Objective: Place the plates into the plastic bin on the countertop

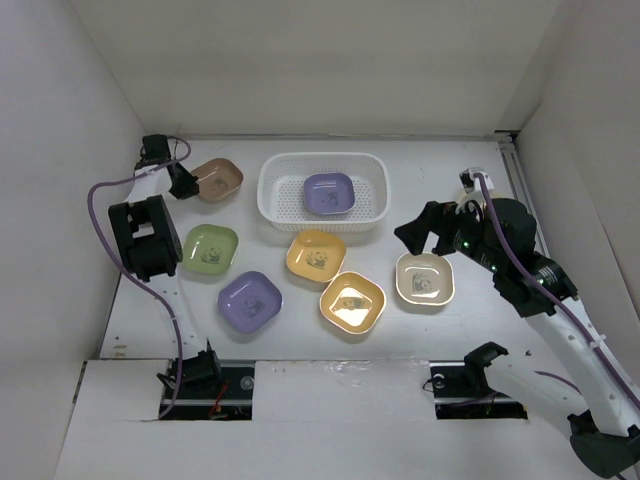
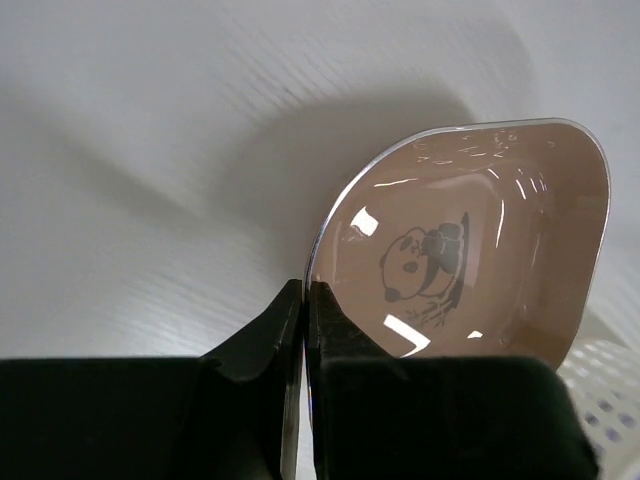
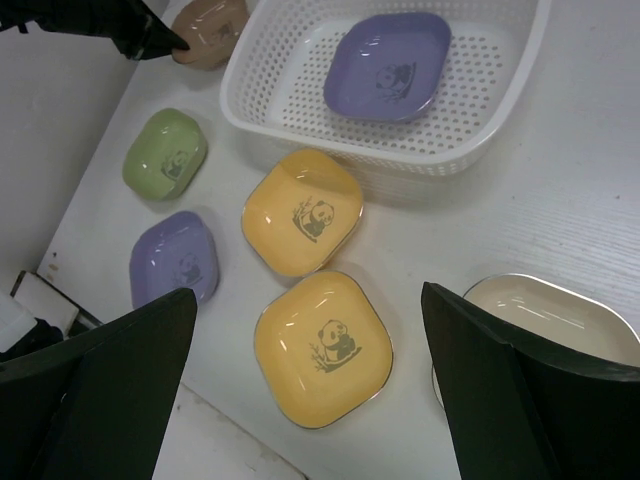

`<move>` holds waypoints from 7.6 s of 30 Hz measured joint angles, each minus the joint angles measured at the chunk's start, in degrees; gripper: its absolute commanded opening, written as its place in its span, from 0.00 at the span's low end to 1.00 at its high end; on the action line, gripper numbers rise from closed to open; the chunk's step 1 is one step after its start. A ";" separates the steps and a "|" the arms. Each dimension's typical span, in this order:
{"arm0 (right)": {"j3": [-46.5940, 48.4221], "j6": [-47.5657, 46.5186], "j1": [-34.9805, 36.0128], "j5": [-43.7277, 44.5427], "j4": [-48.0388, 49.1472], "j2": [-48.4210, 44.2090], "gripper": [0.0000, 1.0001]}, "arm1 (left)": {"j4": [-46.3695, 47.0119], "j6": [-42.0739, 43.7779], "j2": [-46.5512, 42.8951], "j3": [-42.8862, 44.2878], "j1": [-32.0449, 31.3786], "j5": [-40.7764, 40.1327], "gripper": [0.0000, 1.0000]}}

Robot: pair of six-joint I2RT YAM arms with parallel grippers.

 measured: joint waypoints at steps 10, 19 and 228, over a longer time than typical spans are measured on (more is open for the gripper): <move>-0.02 0.92 0.00 3.74 -0.94 -0.55 1.00 | -0.98 -0.24 -23.50 2.80 -6.10 4.94 0.00; 0.00 3.54 -0.42 8.66 -1.27 -0.87 1.00 | 3.96 -1.38 -23.50 5.62 -32.68 1.79 0.00; 8.13 -3.85 9.40 10.95 -4.28 4.04 1.00 | -6.14 -1.84 -26.71 -38.25 -4.57 -23.56 0.31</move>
